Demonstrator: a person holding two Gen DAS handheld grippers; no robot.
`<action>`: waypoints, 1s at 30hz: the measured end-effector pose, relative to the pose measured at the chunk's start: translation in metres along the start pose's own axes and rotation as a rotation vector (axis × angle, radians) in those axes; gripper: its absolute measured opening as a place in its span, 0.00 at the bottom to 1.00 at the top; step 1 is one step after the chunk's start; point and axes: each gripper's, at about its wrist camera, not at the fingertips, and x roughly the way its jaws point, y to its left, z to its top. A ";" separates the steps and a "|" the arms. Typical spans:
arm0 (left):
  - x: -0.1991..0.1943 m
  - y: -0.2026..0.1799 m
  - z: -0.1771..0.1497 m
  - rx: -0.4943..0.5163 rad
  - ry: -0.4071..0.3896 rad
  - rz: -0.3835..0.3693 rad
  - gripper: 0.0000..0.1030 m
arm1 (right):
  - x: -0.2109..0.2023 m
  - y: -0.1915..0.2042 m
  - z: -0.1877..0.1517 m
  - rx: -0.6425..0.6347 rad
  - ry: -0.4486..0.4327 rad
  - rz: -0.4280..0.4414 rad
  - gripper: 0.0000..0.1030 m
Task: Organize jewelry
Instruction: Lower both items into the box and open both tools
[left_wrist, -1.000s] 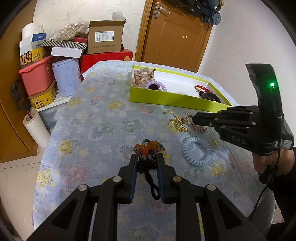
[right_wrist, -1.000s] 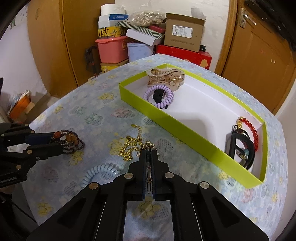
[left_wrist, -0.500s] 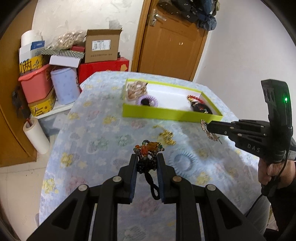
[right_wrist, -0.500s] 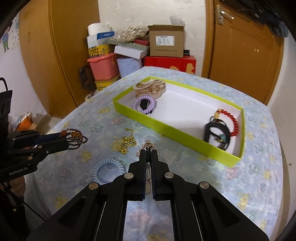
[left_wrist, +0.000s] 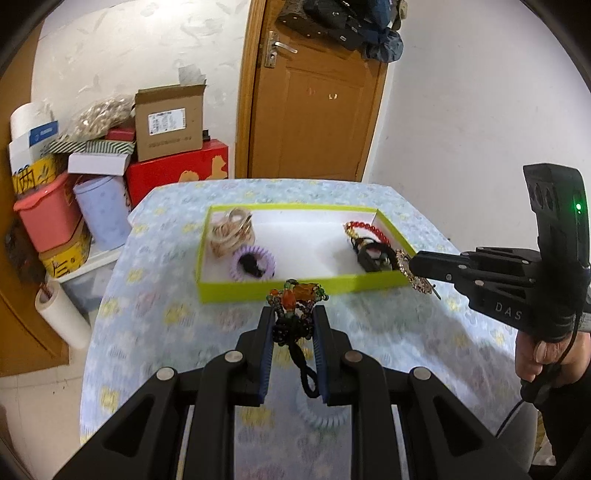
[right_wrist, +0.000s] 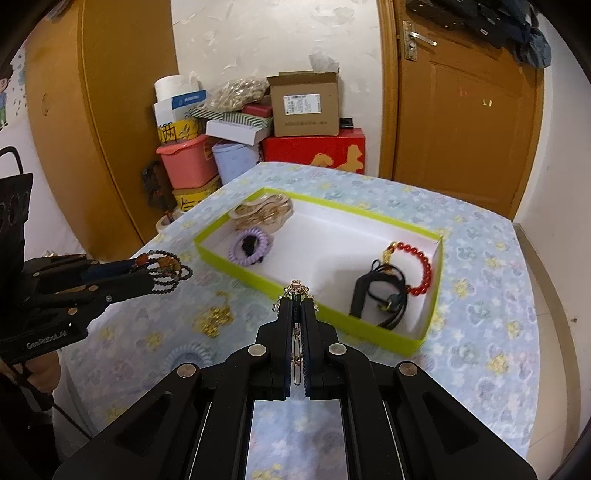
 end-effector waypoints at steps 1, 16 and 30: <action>0.003 -0.001 0.004 0.005 0.000 0.000 0.20 | 0.001 -0.002 0.001 0.002 -0.002 -0.003 0.04; 0.081 0.002 0.058 0.018 0.052 0.006 0.20 | 0.054 -0.057 0.033 0.063 0.031 -0.053 0.04; 0.158 0.014 0.083 0.001 0.156 0.033 0.20 | 0.118 -0.105 0.050 0.103 0.136 -0.138 0.04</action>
